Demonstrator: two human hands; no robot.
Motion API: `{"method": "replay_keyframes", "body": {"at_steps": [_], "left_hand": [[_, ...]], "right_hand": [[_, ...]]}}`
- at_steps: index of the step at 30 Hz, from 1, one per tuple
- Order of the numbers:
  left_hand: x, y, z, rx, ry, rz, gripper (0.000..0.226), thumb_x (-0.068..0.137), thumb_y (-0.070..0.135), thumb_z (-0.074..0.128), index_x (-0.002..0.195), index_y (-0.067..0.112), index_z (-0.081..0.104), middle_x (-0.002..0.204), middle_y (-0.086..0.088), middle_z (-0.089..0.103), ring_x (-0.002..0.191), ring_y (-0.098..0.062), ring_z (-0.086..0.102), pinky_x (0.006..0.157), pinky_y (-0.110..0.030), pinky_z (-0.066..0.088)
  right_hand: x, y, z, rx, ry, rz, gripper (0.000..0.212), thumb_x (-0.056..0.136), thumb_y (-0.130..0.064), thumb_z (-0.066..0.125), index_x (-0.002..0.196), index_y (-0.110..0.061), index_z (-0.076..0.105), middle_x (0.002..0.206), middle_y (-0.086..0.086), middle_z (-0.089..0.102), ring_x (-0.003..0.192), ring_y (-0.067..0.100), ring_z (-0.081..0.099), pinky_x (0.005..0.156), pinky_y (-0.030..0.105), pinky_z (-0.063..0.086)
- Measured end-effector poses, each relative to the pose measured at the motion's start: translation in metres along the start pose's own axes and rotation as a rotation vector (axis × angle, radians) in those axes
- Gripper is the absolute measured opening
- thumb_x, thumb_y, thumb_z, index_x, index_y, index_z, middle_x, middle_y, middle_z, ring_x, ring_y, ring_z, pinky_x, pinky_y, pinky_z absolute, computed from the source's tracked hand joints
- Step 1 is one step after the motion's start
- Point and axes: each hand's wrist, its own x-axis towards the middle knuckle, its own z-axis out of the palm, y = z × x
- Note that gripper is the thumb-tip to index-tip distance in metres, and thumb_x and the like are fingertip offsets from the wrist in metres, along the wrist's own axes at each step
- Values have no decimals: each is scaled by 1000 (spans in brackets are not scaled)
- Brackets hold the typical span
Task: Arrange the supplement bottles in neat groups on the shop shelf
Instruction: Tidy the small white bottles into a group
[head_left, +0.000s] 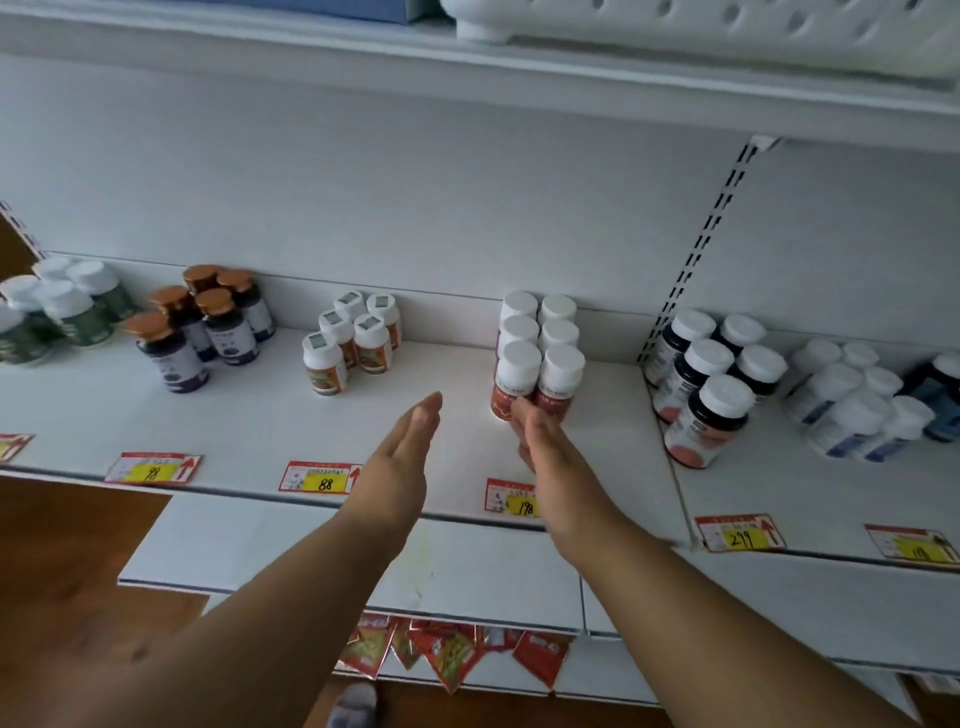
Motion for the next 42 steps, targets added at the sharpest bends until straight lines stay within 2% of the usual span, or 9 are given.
{"method": "replay_keyframes", "body": {"at_steps": [3,9,13,16,23,26,35,38,42], "left_hand": [[6,1,-29,-17,18,24,53,93,69,27,140,51,44,150,20,44,142,-7,36,122,-46,22],[23,16,-100,114,-31,106,60,90,68,28,145,46,41,150,20,42,140,-3,35,116,-29,23],[44,21,-150,295,-11,215,42,102,40,45,144,40,44,137,19,52,126,4,47,102,-20,33],[58,20,-178,419,23,281,39,99,31,54,136,40,50,125,20,58,113,10,52,89,-11,38],[110,11,-203,465,72,241,50,92,30,68,137,34,48,129,14,57,111,-6,57,96,-28,49],[135,6,-202,530,13,186,69,84,34,76,144,29,41,136,11,53,113,-7,55,99,-36,51],[171,14,-199,391,-180,96,74,82,33,78,145,27,40,133,9,53,114,-10,58,94,-33,51],[173,18,-200,234,-136,48,57,94,40,62,146,27,41,134,8,52,116,-13,54,91,-31,42],[189,18,-192,75,-134,-59,48,102,30,52,148,27,39,138,8,54,121,-15,53,109,-38,40]], "right_hand": [[20,-9,33,-21,-3,-19,96,61,-102,26,144,-55,31,155,-25,32,143,1,29,122,44,16],[58,-34,99,-29,28,-2,111,54,-104,25,148,-47,29,156,-22,32,141,2,32,120,36,21],[78,-48,135,-138,107,-37,70,86,-76,30,149,-44,27,156,-19,32,142,8,33,115,33,25],[94,-53,151,-189,195,-78,68,88,-65,43,149,-37,31,154,-14,37,140,9,38,112,32,32],[140,-50,155,-351,303,-105,59,93,-39,63,146,-32,37,145,-13,46,130,6,47,107,35,43],[165,-49,154,-458,343,-117,55,89,-33,69,138,-29,46,135,-11,54,119,8,55,91,28,45],[197,-42,156,-476,380,-146,44,73,-30,83,109,-24,57,103,-7,62,89,11,62,65,23,43],[200,-39,152,-465,361,-170,36,81,-33,75,111,-23,56,108,-5,64,97,14,63,76,31,52],[203,-29,149,-443,304,-111,68,79,-42,76,136,-24,44,133,-3,54,118,15,56,97,39,49]]}}
